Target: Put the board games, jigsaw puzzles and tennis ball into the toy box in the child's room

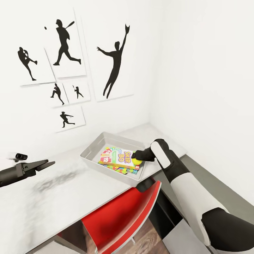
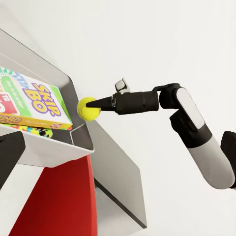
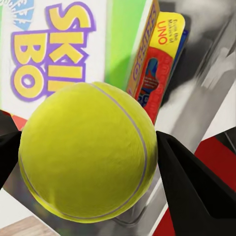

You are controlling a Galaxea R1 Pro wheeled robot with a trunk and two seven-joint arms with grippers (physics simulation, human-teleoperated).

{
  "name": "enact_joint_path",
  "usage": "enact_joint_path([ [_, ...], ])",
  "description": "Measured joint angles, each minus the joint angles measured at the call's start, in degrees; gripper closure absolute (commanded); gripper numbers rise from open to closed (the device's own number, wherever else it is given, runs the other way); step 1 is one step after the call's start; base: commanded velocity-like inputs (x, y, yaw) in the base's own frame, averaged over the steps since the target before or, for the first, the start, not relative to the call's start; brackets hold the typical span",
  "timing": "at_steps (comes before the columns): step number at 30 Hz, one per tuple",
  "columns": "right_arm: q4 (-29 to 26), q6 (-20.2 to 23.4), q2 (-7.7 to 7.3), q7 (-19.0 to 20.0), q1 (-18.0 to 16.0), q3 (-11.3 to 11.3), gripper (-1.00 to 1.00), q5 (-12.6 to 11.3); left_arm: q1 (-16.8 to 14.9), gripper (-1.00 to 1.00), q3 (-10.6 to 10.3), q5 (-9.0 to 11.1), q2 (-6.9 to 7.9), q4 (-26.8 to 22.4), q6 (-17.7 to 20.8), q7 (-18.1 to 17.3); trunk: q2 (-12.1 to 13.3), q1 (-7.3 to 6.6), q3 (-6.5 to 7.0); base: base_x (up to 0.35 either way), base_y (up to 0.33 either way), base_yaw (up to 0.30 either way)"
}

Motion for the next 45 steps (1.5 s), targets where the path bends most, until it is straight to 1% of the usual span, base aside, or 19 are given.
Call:
enact_joint_path([
  [12, 0.12, 0.0, 0.0, 0.01, 0.0, 0.05, 1.0, 0.08, 0.0, -1.0, -0.11, 0.01, 0.0, 0.0, 0.0, 0.0, 0.0, 0.0, 0.0, -0.044, 0.0, 0.0],
  [13, 0.13, 0.0, 0.0, 0.01, 0.0, 0.05, -1.0, 0.09, 0.0, -1.0, -0.1, 0.01, 0.0, 0.0, 0.0, 0.0, 0.0, 0.0, 0.0, -0.011, 0.0, 0.0],
  [34, -0.08, -0.01, -0.08, 0.08, 0.0, 0.05, -1.0, -0.38, 0.0, -1.0, -0.1, 0.0, 0.0, 0.0, -0.03, 0.0, 0.0, 0.0, 0.0, -0.001, 0.0, 0.0],
  [41, -0.84, -0.01, -0.16, 0.4, 0.0, -0.04, -1.0, -0.35, 0.04, -1.0, 0.05, 0.0, 0.04, 0.0, -0.08, 0.0, -0.01, 0.0, 0.43, 0.0, 0.0, 0.0],
  [44, -1.94, -0.01, -0.74, 0.81, 0.0, -0.08, -1.0, -0.44, 0.15, -1.0, 0.07, -0.02, 0.13, 0.03, -0.09, 0.0, -0.01, 0.0, 0.69, 0.0, 0.0, 0.0],
  [45, -3.08, -0.01, -1.4, 1.16, 0.01, -0.09, -1.0, -0.68, 0.23, -1.0, 0.11, -0.03, 0.23, 0.08, -0.09, 0.0, -0.01, -0.01, 0.78, 0.0, 0.0, 0.0],
])
